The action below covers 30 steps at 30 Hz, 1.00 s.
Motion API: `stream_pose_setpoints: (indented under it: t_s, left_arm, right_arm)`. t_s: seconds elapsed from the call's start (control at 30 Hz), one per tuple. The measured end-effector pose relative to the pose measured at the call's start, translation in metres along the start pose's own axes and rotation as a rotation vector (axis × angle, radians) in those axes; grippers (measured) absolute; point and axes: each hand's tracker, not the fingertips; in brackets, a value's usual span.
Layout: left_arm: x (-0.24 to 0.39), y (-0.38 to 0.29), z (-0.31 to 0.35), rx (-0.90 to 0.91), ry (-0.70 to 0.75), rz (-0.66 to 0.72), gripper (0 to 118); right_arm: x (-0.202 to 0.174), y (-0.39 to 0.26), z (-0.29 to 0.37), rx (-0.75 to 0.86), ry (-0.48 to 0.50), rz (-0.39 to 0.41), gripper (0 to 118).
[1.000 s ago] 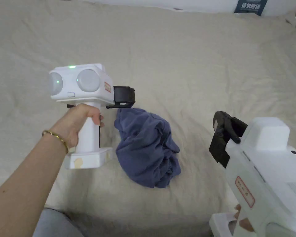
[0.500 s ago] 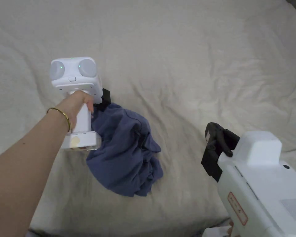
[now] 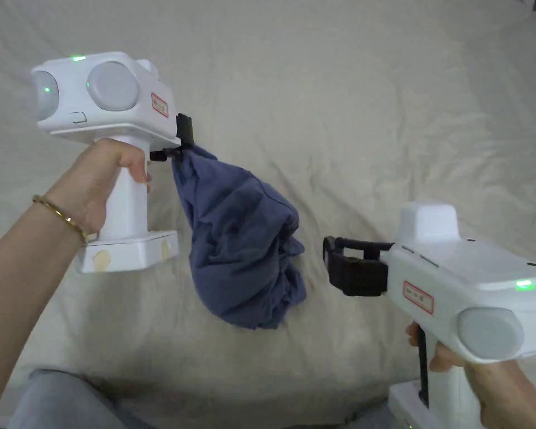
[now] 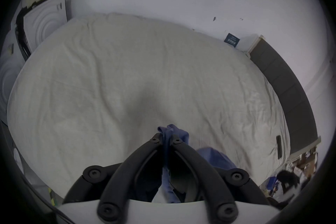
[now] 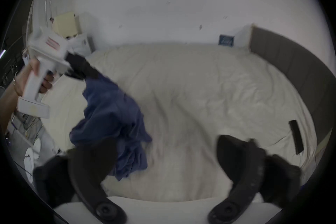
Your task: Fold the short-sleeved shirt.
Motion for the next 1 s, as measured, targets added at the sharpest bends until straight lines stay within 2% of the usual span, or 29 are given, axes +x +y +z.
stream_pose_setpoints:
  t_s: [0.03,0.13,0.17,0.23,0.27,0.3,0.4,0.43,0.47,0.53,0.57,0.63,0.67,0.7,0.8,1.0]
  left_arm:
    - [0.006,0.008,0.017,0.014,0.006,-0.012,6]
    - [0.004,0.006,0.016,0.051,0.019,-0.056,6]
    - [0.012,0.017,0.031,0.014,0.003,0.045,6]
    - [0.012,0.018,0.031,0.010,0.002,0.076,6]
    - [0.012,0.018,0.031,0.009,0.005,0.089,6]
    - [-0.015,-0.011,0.072,-0.008,0.004,0.080,6]
    - [-0.019,-0.015,0.078,-0.007,0.000,0.095,6]
    - [-0.022,-0.027,0.086,-0.007,0.000,0.096,6]
    - [-0.022,-0.030,0.088,-0.007,0.000,0.094,6]
    - [-0.022,-0.028,0.086,-0.008,0.004,0.096,6]
    - [-0.043,-0.043,0.091,-0.009,0.009,0.108,6]
    - [-0.059,-0.048,0.105,-0.006,-0.006,0.146,6]
    - [-0.072,-0.050,0.118,0.007,-0.033,0.192,6]
    - [-0.043,-0.046,0.133,0.019,-0.011,0.176,6]
    - [-0.048,-0.048,0.177,0.078,-0.041,0.189,6]
    - [-0.040,0.017,0.216,0.213,-0.131,0.206,6]
  right_arm:
    - [-0.002,0.000,-0.008,-0.052,0.011,0.023,118]
    - [-0.014,-0.005,-0.035,-0.177,-0.014,0.078,118]
    - [-0.020,-0.007,-0.045,-0.200,-0.035,0.092,118]
    - [-0.030,-0.011,-0.064,-0.245,-0.063,0.087,118]
    - [-0.035,-0.013,-0.073,-0.269,-0.066,0.065,114]
    - [-0.039,-0.014,-0.081,-0.291,-0.043,0.042,104]
    - [-0.046,-0.019,-0.104,-0.338,-0.013,-0.041,55]
    - [-0.048,-0.021,-0.109,-0.348,-0.011,-0.066,30]
    - [-0.049,-0.021,-0.110,-0.345,0.009,-0.096,18]
    - [-0.047,-0.018,-0.098,-0.324,0.000,-0.091,6]
    - [-0.041,-0.014,-0.090,-0.312,0.073,-0.116,6]
    - [-0.026,-0.004,-0.065,-0.292,0.118,-0.155,6]
    - [-0.016,0.005,-0.047,-0.255,0.128,-0.169,6]
    - [-0.010,0.012,-0.033,-0.225,0.128,-0.169,6]
    - [0.010,0.045,0.023,-0.083,0.138,-0.152,6]
    - [0.039,0.111,0.131,0.192,0.174,-0.190,6]
